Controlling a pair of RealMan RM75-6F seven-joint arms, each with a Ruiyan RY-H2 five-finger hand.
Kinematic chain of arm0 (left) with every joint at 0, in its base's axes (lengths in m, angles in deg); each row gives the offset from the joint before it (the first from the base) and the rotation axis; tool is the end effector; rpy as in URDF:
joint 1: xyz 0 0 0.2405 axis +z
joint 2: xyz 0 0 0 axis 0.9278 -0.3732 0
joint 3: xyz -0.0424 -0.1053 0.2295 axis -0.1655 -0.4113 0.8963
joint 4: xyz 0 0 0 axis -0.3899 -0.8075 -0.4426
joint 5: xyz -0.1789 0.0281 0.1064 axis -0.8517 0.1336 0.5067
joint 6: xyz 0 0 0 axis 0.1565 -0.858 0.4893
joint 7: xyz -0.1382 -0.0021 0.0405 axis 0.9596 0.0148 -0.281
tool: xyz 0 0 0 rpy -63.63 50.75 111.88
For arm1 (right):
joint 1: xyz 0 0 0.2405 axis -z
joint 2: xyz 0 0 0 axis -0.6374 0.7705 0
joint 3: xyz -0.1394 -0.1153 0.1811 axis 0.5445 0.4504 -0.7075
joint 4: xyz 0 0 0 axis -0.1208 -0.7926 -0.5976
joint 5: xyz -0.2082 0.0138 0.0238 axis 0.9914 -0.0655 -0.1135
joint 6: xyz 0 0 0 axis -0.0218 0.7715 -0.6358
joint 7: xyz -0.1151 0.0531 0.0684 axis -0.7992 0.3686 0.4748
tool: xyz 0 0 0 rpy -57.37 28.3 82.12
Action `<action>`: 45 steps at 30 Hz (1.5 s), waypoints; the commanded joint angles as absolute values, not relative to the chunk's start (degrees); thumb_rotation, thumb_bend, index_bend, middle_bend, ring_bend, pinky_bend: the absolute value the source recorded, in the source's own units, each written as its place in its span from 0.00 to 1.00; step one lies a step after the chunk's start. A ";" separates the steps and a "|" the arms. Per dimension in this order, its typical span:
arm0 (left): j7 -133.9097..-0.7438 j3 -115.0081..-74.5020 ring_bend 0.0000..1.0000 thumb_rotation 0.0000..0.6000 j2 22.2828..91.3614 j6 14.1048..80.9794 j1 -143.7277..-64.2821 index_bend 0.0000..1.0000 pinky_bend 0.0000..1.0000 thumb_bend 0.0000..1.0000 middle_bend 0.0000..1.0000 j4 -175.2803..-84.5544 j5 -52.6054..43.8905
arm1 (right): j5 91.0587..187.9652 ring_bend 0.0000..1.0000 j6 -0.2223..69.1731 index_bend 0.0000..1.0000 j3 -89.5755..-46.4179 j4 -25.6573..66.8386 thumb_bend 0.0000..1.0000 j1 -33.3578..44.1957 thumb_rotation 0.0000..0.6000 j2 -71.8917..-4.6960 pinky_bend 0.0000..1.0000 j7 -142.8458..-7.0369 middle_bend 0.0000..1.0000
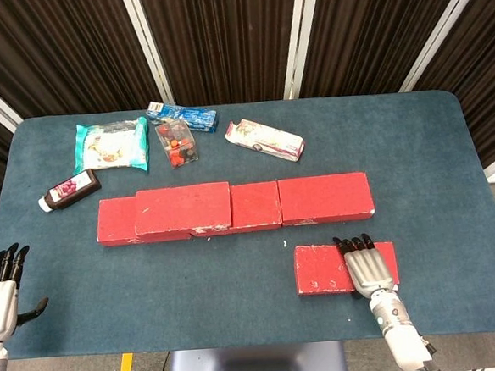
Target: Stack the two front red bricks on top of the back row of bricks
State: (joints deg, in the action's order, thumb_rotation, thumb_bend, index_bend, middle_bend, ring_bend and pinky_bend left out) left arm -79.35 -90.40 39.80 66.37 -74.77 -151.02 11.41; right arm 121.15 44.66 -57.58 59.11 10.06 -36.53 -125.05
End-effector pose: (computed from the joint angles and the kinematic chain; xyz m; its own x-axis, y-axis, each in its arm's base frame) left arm -0.3188 0.1928 0.1509 0.5182 0.0371 0.8544 0.8479 0.1082 -0.5190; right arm -0.2023 -0.2252 0.0120 0.5248 -0.4669 0.7118 -0.8299 -0.0946 0.5498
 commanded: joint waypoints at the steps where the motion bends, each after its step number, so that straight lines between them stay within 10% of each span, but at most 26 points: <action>1: -79.40 -90.53 0.00 1.00 39.76 66.42 -74.71 0.00 0.00 0.20 0.00 -151.14 11.30 | 121.56 0.23 44.86 0.12 -57.45 58.98 0.00 10.10 1.00 -36.62 0.00 -124.82 0.28; 19: -79.13 -90.90 0.00 1.00 39.46 65.84 -74.52 0.00 0.00 0.20 0.00 -151.61 10.56 | 123.17 0.26 48.29 0.20 -62.62 67.16 0.01 7.25 1.00 -33.13 0.00 -127.57 0.32; 33: -77.35 -91.31 0.00 1.00 38.67 65.21 -74.43 0.00 0.00 0.20 0.00 -151.63 9.94 | 94.22 0.26 49.59 0.21 -80.77 65.16 0.01 -9.63 1.00 -33.09 0.00 -139.35 0.32; 45: -76.69 -91.37 0.00 1.00 38.25 64.79 -74.35 0.00 0.00 0.20 0.00 -151.82 9.61 | 84.68 0.26 41.58 0.22 -82.54 52.09 0.01 -19.80 1.00 -36.22 0.00 -141.64 0.32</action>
State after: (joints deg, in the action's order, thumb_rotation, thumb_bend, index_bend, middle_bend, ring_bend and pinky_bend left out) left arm -76.70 -91.37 38.27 64.80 -74.36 -151.80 9.64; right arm 85.15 43.31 -82.83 53.64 -18.72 -35.49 -141.29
